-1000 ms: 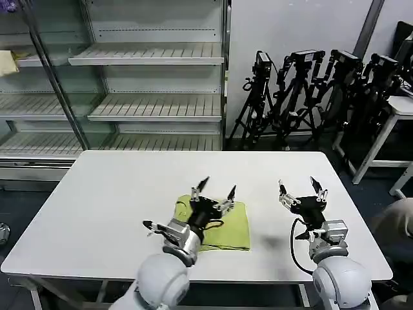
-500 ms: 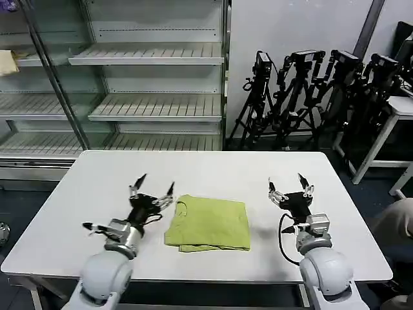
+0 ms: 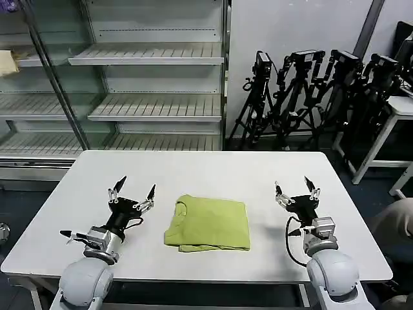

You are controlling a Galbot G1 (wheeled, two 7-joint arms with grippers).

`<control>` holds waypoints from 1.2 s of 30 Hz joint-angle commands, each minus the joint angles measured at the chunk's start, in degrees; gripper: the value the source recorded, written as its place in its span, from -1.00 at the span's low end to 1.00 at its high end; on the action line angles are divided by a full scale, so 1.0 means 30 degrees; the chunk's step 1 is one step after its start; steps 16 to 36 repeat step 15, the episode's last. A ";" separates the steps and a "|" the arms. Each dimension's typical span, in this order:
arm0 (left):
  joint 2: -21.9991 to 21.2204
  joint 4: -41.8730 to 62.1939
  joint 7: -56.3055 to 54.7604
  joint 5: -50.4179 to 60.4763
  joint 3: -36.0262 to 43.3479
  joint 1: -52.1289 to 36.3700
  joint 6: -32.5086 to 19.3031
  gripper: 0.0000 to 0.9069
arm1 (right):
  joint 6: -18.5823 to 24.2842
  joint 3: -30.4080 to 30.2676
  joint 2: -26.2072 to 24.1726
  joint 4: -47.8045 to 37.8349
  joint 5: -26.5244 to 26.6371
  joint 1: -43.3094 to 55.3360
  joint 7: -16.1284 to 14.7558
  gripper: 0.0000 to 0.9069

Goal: Fold and organize the clothes.

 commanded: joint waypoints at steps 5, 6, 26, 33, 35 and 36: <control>0.0678 0.0161 -0.0049 0.2211 0.0131 0.0860 -0.2507 1.00 | 0.1622 0.1381 0.0184 0.0091 -0.1197 -0.0795 -0.0675 1.00; 0.0604 0.0251 -0.0053 0.2235 0.0104 0.0853 -0.2823 1.00 | 0.1631 0.1289 0.0045 0.0222 -0.1177 -0.0913 -0.0644 1.00; 0.0365 0.1109 0.0965 0.2512 -0.1851 0.1602 -0.4912 1.00 | 0.2482 -0.0167 -0.0102 0.0353 -0.2177 -0.0138 -0.0302 1.00; 0.0365 0.1109 0.0965 0.2512 -0.1851 0.1602 -0.4912 1.00 | 0.2482 -0.0167 -0.0102 0.0353 -0.2177 -0.0138 -0.0302 1.00; 0.0365 0.1109 0.0965 0.2512 -0.1851 0.1602 -0.4912 1.00 | 0.2482 -0.0167 -0.0102 0.0353 -0.2177 -0.0138 -0.0302 1.00; 0.0365 0.1109 0.0965 0.2512 -0.1851 0.1602 -0.4912 1.00 | 0.2482 -0.0167 -0.0102 0.0353 -0.2177 -0.0138 -0.0302 1.00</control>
